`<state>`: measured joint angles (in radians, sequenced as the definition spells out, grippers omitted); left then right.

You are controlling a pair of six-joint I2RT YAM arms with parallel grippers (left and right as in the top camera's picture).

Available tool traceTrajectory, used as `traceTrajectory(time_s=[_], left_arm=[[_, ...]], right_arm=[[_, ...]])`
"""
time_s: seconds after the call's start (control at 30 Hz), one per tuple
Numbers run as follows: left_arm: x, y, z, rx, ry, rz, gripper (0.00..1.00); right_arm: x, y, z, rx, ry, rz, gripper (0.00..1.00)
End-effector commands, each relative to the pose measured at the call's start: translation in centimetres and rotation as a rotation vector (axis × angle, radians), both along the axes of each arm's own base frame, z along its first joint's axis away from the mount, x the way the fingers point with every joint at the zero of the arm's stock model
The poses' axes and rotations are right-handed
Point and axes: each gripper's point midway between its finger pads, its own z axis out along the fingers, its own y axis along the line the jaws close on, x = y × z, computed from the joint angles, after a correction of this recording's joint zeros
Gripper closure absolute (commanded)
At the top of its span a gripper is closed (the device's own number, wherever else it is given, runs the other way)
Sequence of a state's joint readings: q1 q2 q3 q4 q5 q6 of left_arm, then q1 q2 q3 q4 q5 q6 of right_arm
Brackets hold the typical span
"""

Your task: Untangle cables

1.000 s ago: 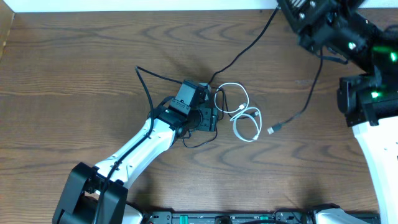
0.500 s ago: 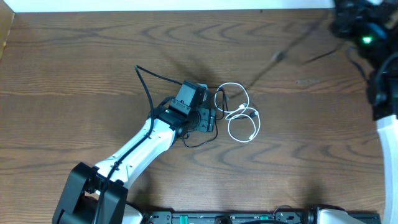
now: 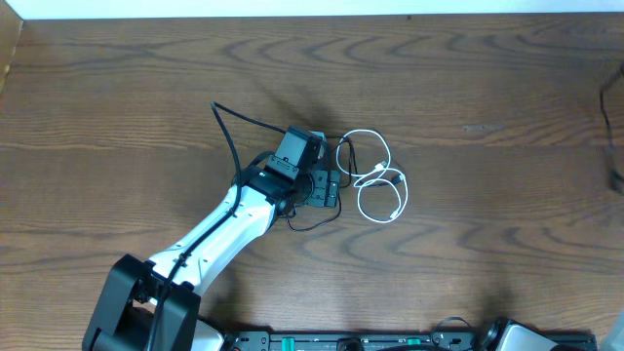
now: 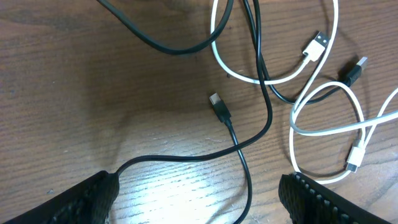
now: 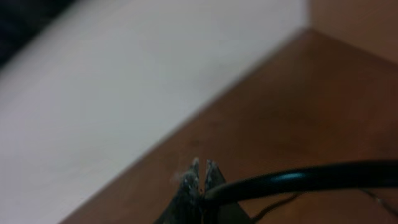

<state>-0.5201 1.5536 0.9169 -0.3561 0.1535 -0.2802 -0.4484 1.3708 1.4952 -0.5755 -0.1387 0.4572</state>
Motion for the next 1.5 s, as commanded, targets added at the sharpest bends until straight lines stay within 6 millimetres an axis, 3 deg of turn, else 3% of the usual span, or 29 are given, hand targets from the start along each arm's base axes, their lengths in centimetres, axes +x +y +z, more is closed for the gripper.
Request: traceTrajectory(time_s=[0.0,0.1,0.33,0.67,0.7,0.73,0.77,0.8,0.83,0.93,1.17,1.33,1.47], left_arm=[[0.1,0.1,-0.1,0.016,-0.006,-0.007,0.13],[0.1,0.1,-0.1,0.012,-0.004,-0.008,0.13],[0.0,0.1,-0.1,0.010,-0.002,-0.010,0.13],[-0.1,0.1,-0.2,0.014,0.004,-0.009,0.13],[-0.1,0.1,-0.2,0.014,0.004,-0.009,0.13],[-0.1,0.1,-0.2,0.014,0.004,-0.010,0.13],[-0.1,0.1,-0.2,0.014,0.004,-0.010,0.13],[-0.1,0.1,-0.2,0.014,0.004,-0.009,0.13],[-0.1,0.1,-0.2,0.014,0.004,-0.009,0.13],[-0.1,0.1,-0.2,0.014,0.004,-0.010,0.13],[-0.1,0.1,-0.2,0.014,0.003,-0.009,0.13],[-0.1,0.1,-0.2,0.014,0.003,-0.009,0.13],[-0.1,0.1,-0.2,0.014,0.003,-0.009,0.13]], right_arm=[[-1.9,-4.0,-2.5,-0.054,0.132,-0.187,0.99],[-3.0,-5.7,-5.5,-0.097,0.273,-0.232,0.99],[-1.2,-6.6,-11.3,-0.155,0.463,-0.121,0.99],[1.2,-6.6,-13.3,-0.201,0.479,0.000,0.99],[1.2,-6.6,-13.4,-0.200,0.480,0.001,0.92],[1.2,-6.6,-13.4,-0.199,0.481,0.000,0.77],[1.1,-6.6,-13.5,-0.198,0.483,0.001,0.56],[1.1,-6.6,-13.5,-0.197,0.484,0.002,0.46],[1.1,-6.5,-13.6,-0.195,0.486,0.004,0.39],[1.1,-6.0,-13.8,-0.176,0.485,0.028,0.36],[2.1,-2.3,-14.3,-0.064,0.434,0.196,0.36],[3.0,2.1,-14.7,0.027,0.394,0.357,0.39],[3.2,6.8,-15.6,0.039,0.402,0.533,0.41]])
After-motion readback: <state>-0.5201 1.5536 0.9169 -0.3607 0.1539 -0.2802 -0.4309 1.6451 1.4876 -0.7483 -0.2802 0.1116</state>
